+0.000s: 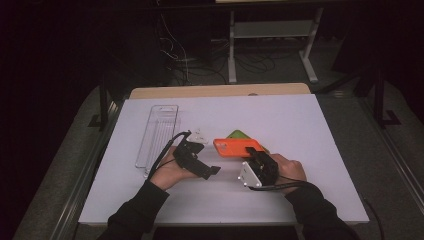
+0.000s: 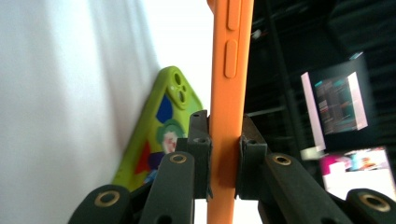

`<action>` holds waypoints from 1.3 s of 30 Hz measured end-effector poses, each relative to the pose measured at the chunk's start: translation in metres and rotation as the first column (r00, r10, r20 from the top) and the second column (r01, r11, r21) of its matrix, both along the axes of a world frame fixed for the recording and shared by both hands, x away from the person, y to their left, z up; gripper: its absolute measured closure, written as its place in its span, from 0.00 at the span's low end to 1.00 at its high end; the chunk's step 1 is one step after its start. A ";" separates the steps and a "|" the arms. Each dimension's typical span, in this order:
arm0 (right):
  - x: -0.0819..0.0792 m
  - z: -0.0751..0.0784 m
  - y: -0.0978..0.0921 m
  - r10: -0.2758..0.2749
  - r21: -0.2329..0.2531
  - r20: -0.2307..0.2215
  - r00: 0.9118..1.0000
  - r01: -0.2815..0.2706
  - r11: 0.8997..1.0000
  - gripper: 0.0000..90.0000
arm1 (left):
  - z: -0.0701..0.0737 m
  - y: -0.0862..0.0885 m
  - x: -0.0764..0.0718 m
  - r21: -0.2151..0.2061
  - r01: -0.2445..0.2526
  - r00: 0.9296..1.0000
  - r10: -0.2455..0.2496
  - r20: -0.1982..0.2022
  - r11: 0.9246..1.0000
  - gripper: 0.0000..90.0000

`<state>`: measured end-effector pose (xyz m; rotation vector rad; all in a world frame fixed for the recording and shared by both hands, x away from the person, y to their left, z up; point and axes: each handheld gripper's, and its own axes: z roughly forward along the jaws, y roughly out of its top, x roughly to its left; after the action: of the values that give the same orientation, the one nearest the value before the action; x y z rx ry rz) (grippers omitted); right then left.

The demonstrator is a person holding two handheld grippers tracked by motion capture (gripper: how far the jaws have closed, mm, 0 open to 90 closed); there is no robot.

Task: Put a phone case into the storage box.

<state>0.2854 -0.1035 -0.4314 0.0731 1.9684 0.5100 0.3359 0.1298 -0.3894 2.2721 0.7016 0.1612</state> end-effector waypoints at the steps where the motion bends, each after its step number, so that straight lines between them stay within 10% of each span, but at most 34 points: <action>1: 0.000 0.001 -0.002 -0.012 0.026 -0.028 1.000 0.013 1.000 0.87 | 0.000 0.000 0.000 0.006 0.000 1.000 0.000 0.004 1.000 0.00; 6: 0.003 0.006 -0.007 -0.017 0.137 -0.124 0.992 0.034 0.990 0.87 | 0.000 0.001 0.001 0.009 0.004 1.000 -0.004 0.018 1.000 0.00; 15: 0.014 0.015 -0.020 -0.004 0.355 -0.328 0.945 0.127 0.926 0.87 | 0.000 0.003 0.000 0.031 0.004 1.000 -0.005 0.027 1.000 0.00; 23: 0.022 0.020 -0.028 0.067 0.534 -0.479 0.875 0.230 0.814 0.87 | -0.001 0.001 0.000 0.026 0.009 1.000 -0.010 0.022 1.000 0.00; 25: 0.023 0.020 -0.029 0.078 0.548 -0.492 0.867 0.238 0.802 0.87 | -0.001 0.001 0.000 0.024 0.008 1.000 -0.008 0.022 1.000 0.00; 26: 0.025 0.020 -0.031 0.098 0.573 -0.521 0.848 0.262 0.776 0.87 | -0.001 0.002 0.000 0.024 0.010 1.000 -0.010 0.024 1.000 0.00; 31: 0.028 0.019 -0.034 0.120 0.600 -0.558 0.821 0.299 0.742 0.87 | 0.000 0.003 0.001 0.014 0.002 1.000 -0.002 0.024 1.000 0.00; 33: 0.030 0.019 -0.035 0.151 0.630 -0.592 0.791 0.338 0.699 0.87 | 0.001 0.003 0.001 0.015 0.001 1.000 -0.001 0.025 1.000 0.00; 36: 0.031 0.018 -0.037 0.168 0.643 -0.609 0.775 0.359 0.676 0.87 | 0.001 0.003 0.001 0.005 -0.006 1.000 0.005 0.021 1.000 0.00; 37: 0.033 0.017 -0.038 0.188 0.663 -0.622 0.760 0.384 0.642 0.87 | 0.001 0.004 0.002 -0.003 -0.008 1.000 0.008 0.025 1.000 0.00; 39: 0.034 0.017 -0.039 0.207 0.674 -0.638 0.741 0.409 0.615 0.87 | 0.002 0.004 0.002 -0.029 -0.021 1.000 0.022 0.021 0.999 0.00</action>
<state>0.3197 -0.1421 -0.4146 1.0948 2.2260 1.4152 0.3378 0.1341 -0.3873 2.2325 0.7130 0.1838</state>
